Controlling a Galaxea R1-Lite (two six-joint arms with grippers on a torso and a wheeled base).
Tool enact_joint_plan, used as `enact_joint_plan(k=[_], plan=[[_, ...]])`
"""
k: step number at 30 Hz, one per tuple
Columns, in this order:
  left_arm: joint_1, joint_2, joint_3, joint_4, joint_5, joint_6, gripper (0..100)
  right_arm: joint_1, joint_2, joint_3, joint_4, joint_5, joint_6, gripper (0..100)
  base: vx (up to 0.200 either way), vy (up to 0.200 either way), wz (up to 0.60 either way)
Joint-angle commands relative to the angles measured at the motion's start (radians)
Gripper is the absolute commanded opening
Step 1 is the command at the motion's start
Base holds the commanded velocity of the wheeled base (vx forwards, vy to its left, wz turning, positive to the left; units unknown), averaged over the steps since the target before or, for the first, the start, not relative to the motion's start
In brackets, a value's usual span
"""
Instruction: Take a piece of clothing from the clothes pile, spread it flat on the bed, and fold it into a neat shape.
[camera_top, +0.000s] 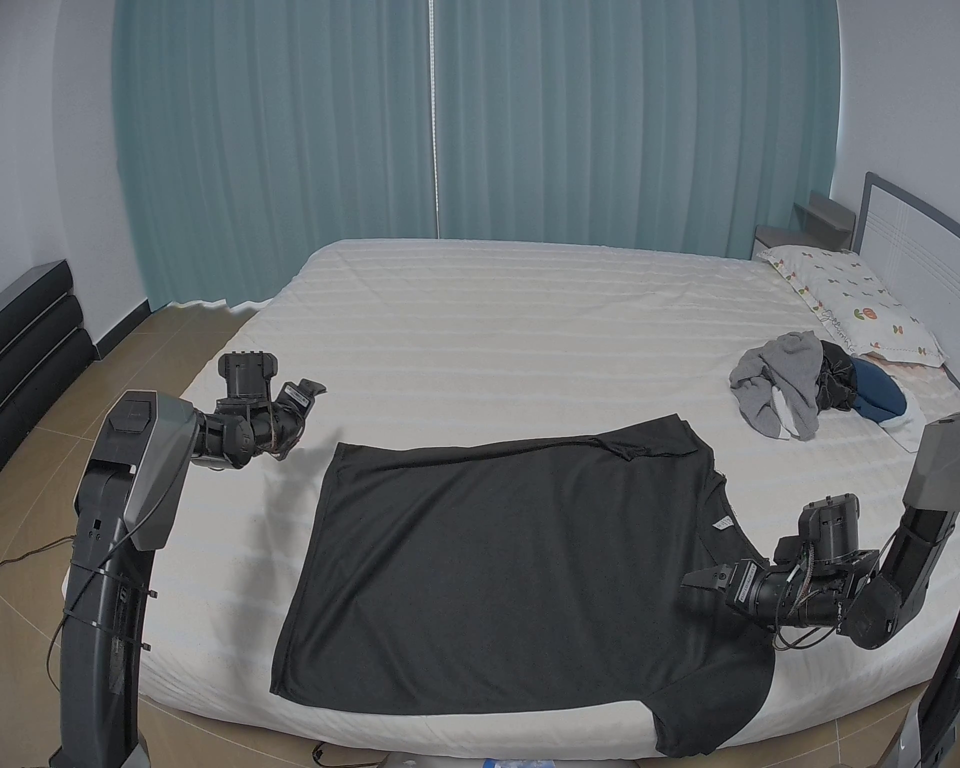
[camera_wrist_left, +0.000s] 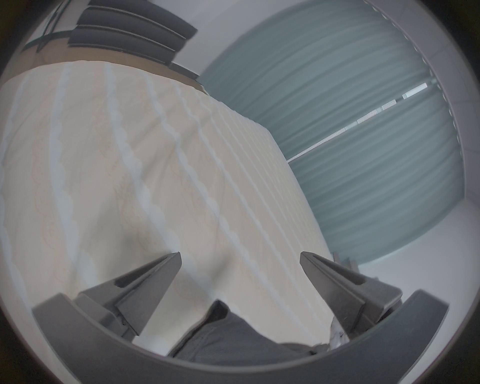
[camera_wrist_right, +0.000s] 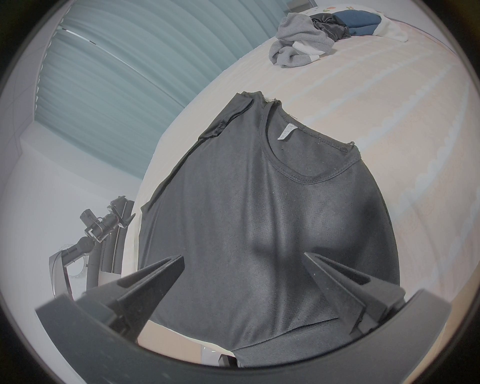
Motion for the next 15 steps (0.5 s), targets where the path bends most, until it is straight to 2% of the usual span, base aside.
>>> enact_joint_plan(k=[1, 8, 12, 13, 15], plan=[[-0.021, 0.018, 0.016, -0.004, -0.002, 0.020, 100, 0.014, -0.007, 0.002, -0.003, -0.001, 0.003, 100, 0.000, 0.000, 0.00], [-0.038, 0.021, 0.019, -0.002, -0.002, 0.035, 100, 0.034, -0.008, 0.007, -0.005, -0.001, 0.003, 100, 0.000, 0.000, 0.00], [-0.055, 0.050, 0.027, 0.003, -0.002, 0.129, 100, 0.036, -0.019, 0.012, -0.005, -0.001, 0.005, 100, 0.000, 0.000, 0.00], [-0.061, 0.058, 0.027, 0.004, 0.003, 0.153, 0, 0.036, -0.020, 0.012, -0.005, 0.001, 0.005, 100, 0.000, 0.000, 0.00], [-0.064, 0.066, 0.027, 0.004, 0.009, 0.175, 0, 0.036, -0.020, 0.010, -0.006, -0.001, 0.005, 100, 0.000, 0.000, 0.00]])
